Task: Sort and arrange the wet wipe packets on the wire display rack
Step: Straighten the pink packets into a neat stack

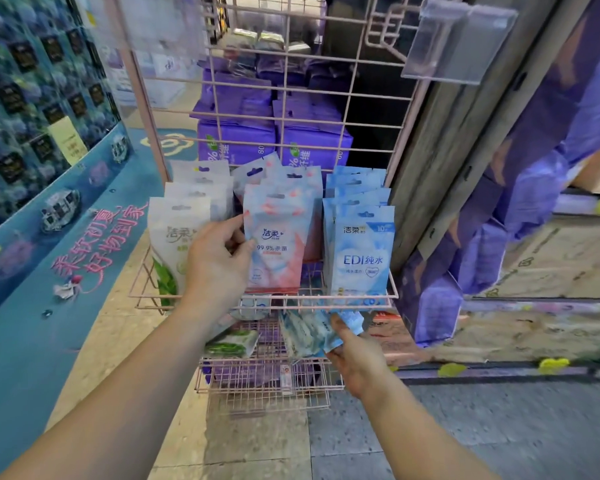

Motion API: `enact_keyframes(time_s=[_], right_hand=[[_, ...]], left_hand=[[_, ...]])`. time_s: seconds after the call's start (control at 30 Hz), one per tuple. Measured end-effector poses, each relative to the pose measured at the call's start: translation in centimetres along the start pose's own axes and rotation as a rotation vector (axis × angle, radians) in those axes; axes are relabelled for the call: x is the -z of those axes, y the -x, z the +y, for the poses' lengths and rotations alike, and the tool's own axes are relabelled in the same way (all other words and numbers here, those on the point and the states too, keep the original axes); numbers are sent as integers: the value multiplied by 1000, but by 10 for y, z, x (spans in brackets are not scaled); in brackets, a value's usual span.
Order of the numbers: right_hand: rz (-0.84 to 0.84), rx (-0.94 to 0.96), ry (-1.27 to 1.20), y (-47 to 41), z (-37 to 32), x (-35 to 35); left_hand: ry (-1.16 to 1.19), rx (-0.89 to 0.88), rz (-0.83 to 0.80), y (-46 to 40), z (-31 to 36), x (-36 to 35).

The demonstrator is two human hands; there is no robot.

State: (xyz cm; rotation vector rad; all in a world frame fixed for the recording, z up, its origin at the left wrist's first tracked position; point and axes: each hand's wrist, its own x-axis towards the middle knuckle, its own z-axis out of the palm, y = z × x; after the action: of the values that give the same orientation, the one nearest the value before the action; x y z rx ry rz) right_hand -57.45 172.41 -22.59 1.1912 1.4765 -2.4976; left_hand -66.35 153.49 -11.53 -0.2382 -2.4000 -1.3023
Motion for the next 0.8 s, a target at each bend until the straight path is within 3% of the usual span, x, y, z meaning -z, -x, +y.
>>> enact_keyframes(time_s=[0.37,0.63,0.8], right_hand=[[-48,5,186,-12,-9,-13],[7,-50,162,-23,-3,-38],[-71,-47,157,-24,9,-35]], left_hand=[[-1,10,3,0,-2,-2],[47,18,-3,0,-4,-3],[42,16,-6,0,-4,-2]])
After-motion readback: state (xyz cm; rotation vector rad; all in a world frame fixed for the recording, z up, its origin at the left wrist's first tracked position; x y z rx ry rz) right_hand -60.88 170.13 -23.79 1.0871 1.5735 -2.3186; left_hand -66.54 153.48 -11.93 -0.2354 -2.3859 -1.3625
